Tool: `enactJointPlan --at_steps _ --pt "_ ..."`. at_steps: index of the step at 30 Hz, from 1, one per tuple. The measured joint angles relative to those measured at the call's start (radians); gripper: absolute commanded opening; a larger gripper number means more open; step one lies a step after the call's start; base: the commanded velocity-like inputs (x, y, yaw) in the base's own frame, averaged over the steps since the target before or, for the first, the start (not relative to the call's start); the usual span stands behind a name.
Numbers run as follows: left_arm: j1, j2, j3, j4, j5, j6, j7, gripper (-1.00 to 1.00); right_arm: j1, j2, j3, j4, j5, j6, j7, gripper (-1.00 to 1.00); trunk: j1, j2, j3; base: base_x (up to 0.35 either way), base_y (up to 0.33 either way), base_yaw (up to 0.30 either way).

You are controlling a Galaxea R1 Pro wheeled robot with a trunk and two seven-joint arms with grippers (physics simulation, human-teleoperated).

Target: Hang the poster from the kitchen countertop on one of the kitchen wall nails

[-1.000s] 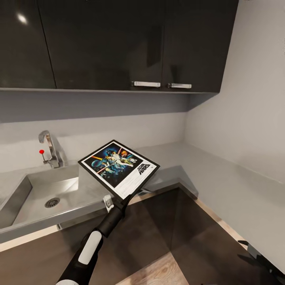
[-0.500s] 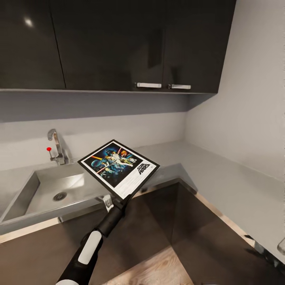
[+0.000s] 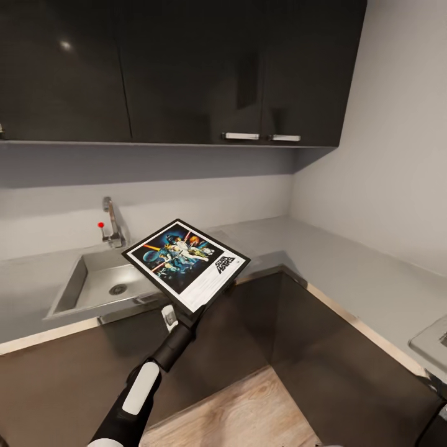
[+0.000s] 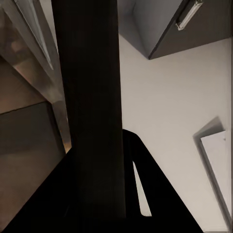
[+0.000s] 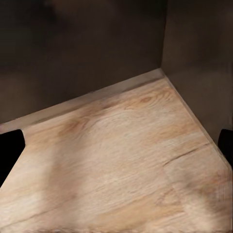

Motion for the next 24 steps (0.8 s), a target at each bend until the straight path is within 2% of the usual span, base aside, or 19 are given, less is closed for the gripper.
enactJointPlan --at_steps 7,12,24 --pt "0.000 0.000 -0.001 0.000 0.000 0.000 0.000 -1.00 0.000 0.000 0.001 0.000 0.001 0.000 -0.001 1.00 0.000 0.000 0.000 -0.120 0.014 0.253" --pt "0.000 0.000 0.000 0.000 0.000 0.000 0.000 -1.00 0.000 0.000 0.001 0.000 0.001 0.000 -0.001 1.00 0.000 0.000 0.000 -0.245 0.002 0.250" --pt "0.000 0.000 0.004 -0.001 0.001 0.000 -0.002 -1.00 0.000 0.000 0.001 0.000 0.001 0.000 -0.002 1.00 0.000 0.000 0.000 -0.324 0.000 0.033"
